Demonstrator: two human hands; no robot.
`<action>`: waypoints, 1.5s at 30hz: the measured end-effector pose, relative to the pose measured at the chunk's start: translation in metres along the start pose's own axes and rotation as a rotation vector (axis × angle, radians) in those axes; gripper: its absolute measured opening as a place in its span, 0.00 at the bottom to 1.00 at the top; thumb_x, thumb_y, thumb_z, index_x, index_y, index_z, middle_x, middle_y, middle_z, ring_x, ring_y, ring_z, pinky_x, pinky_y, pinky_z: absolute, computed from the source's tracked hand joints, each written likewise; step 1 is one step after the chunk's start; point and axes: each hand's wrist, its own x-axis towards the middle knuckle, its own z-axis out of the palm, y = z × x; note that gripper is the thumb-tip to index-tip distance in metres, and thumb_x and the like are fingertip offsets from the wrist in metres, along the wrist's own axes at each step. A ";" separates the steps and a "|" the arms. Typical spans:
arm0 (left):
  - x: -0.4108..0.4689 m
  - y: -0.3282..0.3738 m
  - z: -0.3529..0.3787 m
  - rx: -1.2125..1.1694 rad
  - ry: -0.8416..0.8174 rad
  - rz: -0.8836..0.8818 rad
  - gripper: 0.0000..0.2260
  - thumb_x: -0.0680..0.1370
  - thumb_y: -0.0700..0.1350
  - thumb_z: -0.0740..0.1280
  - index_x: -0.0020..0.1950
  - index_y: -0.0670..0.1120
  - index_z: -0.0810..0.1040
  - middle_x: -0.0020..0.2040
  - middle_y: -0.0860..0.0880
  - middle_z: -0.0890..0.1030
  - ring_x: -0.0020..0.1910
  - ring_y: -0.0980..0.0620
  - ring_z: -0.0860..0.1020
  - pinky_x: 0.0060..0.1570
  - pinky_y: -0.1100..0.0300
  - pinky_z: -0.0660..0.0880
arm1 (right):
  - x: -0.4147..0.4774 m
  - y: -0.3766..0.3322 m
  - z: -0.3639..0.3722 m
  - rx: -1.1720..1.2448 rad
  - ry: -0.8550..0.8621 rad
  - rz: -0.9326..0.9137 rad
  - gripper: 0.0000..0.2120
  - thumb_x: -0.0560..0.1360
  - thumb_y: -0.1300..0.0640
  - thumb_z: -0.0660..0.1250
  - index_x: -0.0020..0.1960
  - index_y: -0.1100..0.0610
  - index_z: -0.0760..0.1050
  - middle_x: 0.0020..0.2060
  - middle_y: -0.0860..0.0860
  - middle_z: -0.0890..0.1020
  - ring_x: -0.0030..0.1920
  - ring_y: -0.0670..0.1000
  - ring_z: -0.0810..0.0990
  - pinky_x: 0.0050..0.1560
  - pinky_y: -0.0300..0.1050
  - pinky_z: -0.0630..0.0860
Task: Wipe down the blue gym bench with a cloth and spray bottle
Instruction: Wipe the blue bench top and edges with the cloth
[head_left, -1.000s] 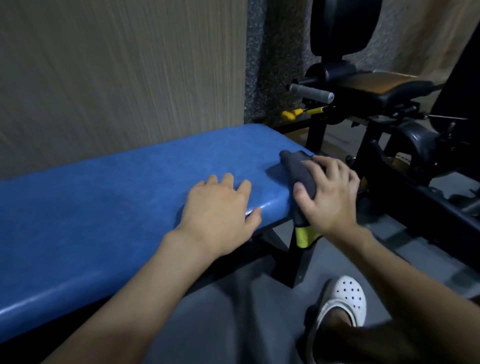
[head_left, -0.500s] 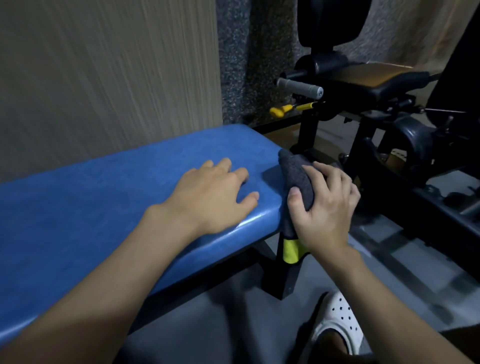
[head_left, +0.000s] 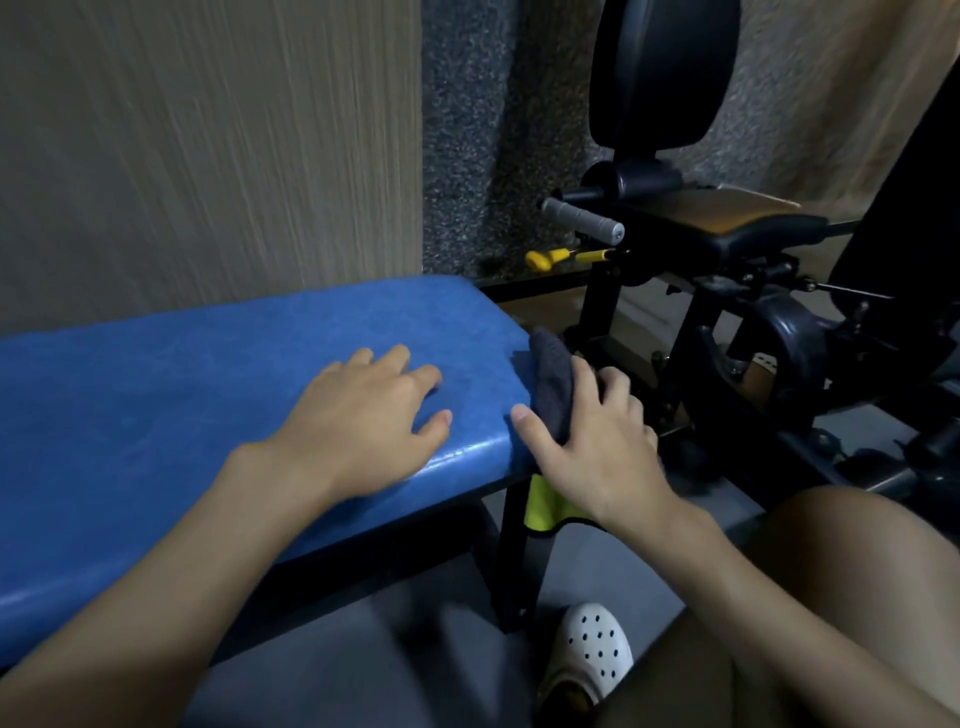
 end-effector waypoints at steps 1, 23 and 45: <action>0.003 -0.001 -0.001 -0.011 -0.006 0.004 0.23 0.80 0.65 0.51 0.67 0.56 0.71 0.53 0.53 0.70 0.55 0.48 0.71 0.57 0.50 0.71 | 0.002 -0.001 0.000 -0.033 -0.010 -0.015 0.40 0.74 0.27 0.53 0.78 0.48 0.53 0.74 0.55 0.59 0.72 0.63 0.62 0.67 0.66 0.64; 0.121 -0.067 0.009 -0.176 -0.237 -0.062 0.44 0.64 0.79 0.48 0.77 0.62 0.62 0.77 0.59 0.63 0.75 0.55 0.63 0.72 0.45 0.63 | 0.140 -0.038 0.008 -0.161 -0.304 -0.177 0.36 0.76 0.27 0.50 0.75 0.48 0.56 0.68 0.56 0.66 0.66 0.66 0.71 0.60 0.58 0.69; 0.129 -0.116 0.014 -0.249 -0.333 -0.171 0.62 0.50 0.88 0.51 0.80 0.61 0.55 0.79 0.59 0.56 0.78 0.57 0.58 0.75 0.46 0.61 | 0.257 -0.077 0.056 -0.133 -0.361 -0.227 0.36 0.76 0.29 0.50 0.79 0.47 0.53 0.76 0.59 0.58 0.70 0.68 0.67 0.66 0.60 0.65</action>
